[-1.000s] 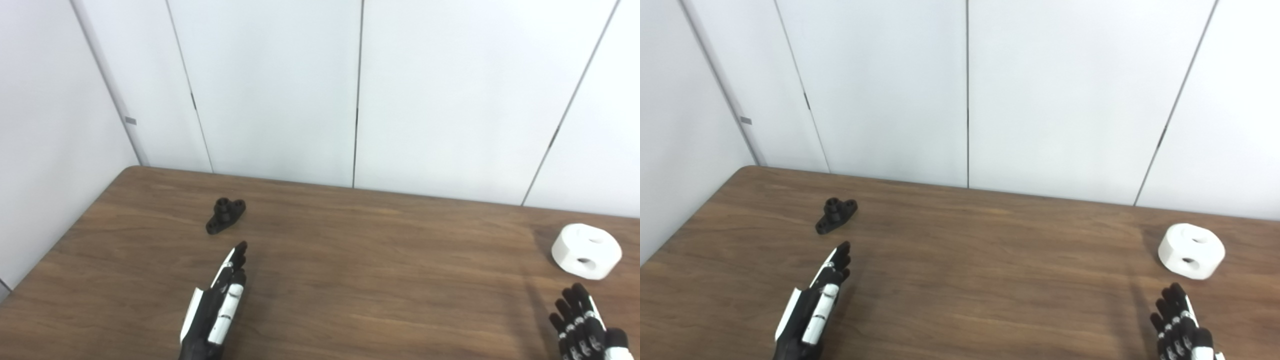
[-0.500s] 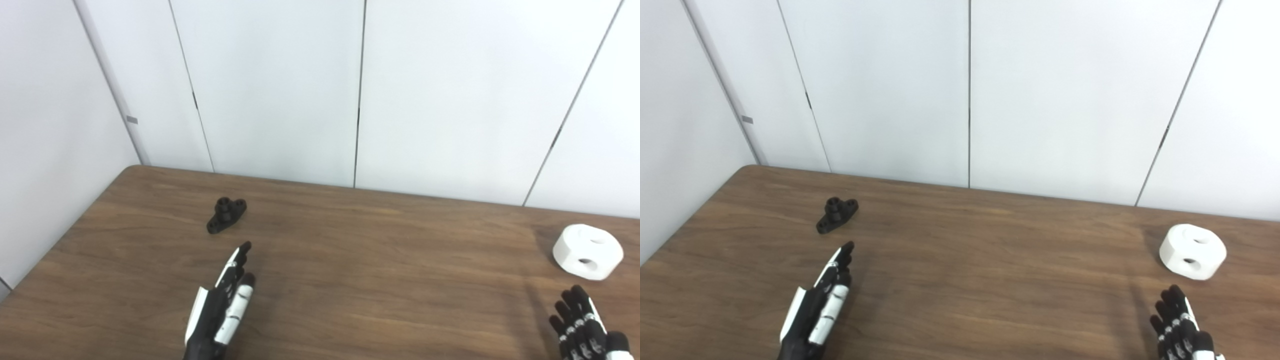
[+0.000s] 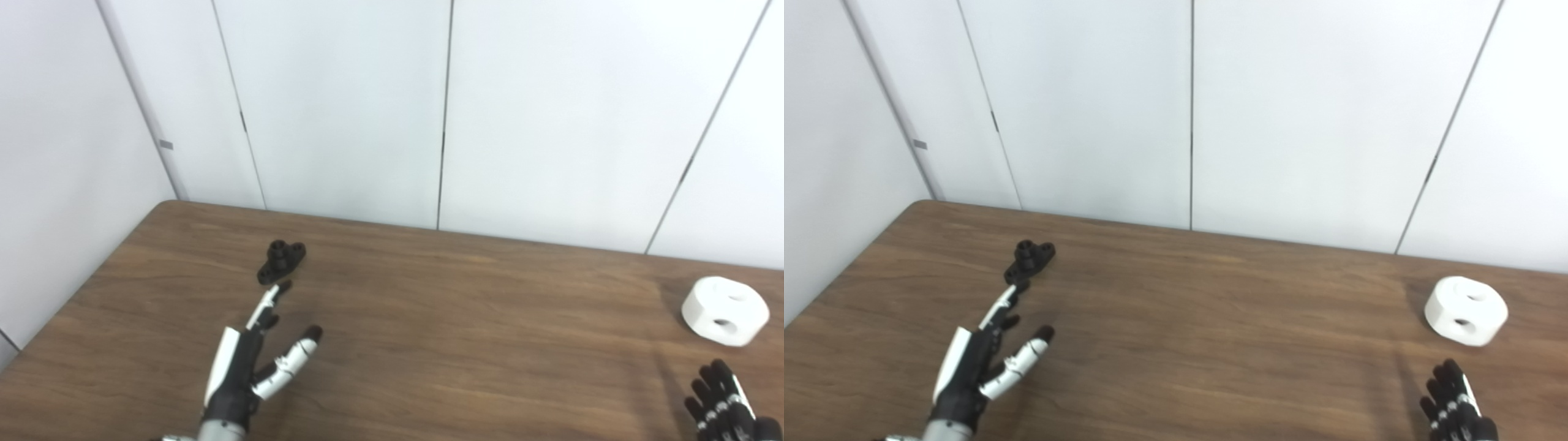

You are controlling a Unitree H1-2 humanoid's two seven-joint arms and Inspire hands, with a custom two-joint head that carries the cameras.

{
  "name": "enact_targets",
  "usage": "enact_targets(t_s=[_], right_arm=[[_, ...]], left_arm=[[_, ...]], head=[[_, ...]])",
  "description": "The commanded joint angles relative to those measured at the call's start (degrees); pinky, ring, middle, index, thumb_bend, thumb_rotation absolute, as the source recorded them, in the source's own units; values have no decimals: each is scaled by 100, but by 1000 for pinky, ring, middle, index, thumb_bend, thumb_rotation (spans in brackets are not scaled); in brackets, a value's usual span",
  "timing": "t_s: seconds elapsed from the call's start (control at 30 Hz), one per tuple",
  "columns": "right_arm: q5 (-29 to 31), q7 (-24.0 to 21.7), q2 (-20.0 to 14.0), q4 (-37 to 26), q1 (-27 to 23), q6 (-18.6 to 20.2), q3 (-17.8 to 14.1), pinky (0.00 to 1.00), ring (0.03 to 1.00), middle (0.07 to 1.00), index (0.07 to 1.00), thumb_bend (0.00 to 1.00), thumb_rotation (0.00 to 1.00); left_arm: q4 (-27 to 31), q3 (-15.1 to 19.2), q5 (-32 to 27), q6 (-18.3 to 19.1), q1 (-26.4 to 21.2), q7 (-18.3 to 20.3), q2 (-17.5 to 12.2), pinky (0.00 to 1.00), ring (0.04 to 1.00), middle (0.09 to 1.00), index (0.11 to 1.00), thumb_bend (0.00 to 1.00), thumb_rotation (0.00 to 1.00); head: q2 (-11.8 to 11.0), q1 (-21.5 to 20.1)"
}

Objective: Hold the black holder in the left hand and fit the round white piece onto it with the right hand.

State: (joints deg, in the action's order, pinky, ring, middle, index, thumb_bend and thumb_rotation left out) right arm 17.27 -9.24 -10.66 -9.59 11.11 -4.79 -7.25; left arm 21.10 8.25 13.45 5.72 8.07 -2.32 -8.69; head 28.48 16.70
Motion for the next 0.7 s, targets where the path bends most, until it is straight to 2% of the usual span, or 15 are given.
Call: enact_targets(t_s=[0.0, 0.07, 0.2, 0.37, 0.47, 0.67], right_arm=[[49, -60, 53, 166, 158, -37, 7, 1000, 1000, 1000, 1000, 589, 1000], [53, -44, 74, 152, 165, -30, 6, 1000, 1000, 1000, 1000, 586, 1000], [59, -58, 89, 172, 162, -62, 16, 1000, 1000, 1000, 1000, 576, 1000], [12, -54, 88, 132, 182, -36, 53, 1000, 1000, 1000, 1000, 583, 1000], [-13, -45, 103, 97, 198, -34, 70, 1000, 1000, 1000, 1000, 585, 1000], [-106, 0, 135, 15, 246, -16, 103, 1000, 1000, 1000, 1000, 577, 1000]], left_arm=[[233, 103, 11, -44, -244, -70, -143, 922, 991, 999, 962, 630, 508], [212, 178, 176, -18, -340, -94, -255, 934, 992, 1000, 964, 641, 527], [192, 290, 599, 362, -576, -85, -502, 981, 995, 997, 977, 677, 565], [39, 364, 797, 725, -865, -14, -780, 963, 981, 992, 972, 725, 553], [-262, 343, 1002, 660, -1074, -101, -1001, 907, 949, 995, 969, 738, 546], [-1040, 315, 1332, 300, -1425, -351, -1371, 946, 990, 971, 950, 741, 530]], head=[[7, -5], [7, -19], [11, -28], [16, -33], [22, -50], [33, -82]])
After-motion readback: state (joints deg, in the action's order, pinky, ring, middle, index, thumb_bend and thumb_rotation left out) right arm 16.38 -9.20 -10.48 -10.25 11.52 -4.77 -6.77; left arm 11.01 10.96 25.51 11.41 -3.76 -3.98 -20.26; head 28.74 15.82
